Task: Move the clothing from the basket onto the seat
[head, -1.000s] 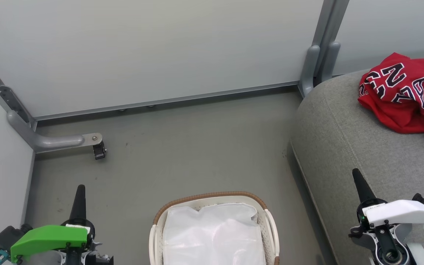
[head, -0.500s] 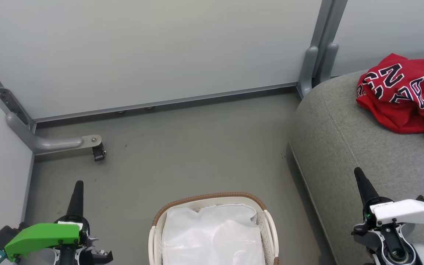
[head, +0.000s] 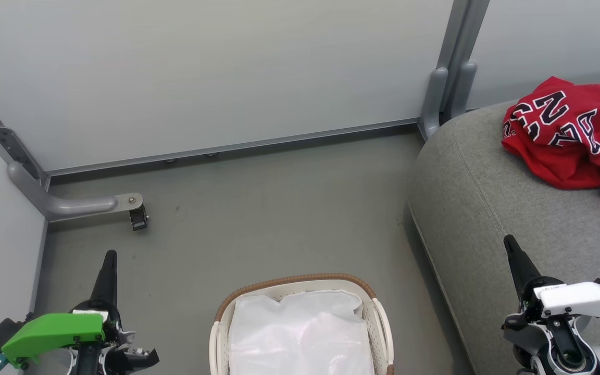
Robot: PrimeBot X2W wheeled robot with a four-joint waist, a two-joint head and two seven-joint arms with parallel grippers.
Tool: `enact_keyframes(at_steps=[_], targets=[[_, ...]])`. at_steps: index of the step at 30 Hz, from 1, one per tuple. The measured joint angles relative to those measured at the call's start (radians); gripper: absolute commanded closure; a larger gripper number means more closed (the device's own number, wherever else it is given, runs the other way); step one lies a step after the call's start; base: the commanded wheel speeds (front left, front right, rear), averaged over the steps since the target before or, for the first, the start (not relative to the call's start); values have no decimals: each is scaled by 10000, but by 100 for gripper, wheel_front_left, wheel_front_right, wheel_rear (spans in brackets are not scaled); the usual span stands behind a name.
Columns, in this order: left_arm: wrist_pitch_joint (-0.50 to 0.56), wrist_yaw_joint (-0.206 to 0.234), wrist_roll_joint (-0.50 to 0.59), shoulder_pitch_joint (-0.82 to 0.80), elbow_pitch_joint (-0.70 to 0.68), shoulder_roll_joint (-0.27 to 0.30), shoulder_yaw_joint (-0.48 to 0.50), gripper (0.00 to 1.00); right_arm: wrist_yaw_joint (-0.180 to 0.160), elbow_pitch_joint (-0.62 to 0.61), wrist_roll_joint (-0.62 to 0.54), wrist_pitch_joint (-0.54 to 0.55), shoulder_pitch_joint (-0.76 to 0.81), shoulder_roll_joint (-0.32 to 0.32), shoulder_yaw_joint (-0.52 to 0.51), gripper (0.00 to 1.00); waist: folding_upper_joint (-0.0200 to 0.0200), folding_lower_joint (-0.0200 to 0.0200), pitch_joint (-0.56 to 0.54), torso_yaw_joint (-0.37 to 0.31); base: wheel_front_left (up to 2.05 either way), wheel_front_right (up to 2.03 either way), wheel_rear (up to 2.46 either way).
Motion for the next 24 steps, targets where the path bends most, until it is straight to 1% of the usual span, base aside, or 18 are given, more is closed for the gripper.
enact_keyframes(at_steps=[19,24], targets=[[330,-50,-1181,-158,-90,4,157,100,-4,-88,1250,347,1,-6,-203,100,0,0,-70,-56,0,0,0],[337,-54,-1191,-166,-102,4,159,100,-4,-92,1264,347,1,-6,-209,100,0,0,-71,-57,0,0,0]])
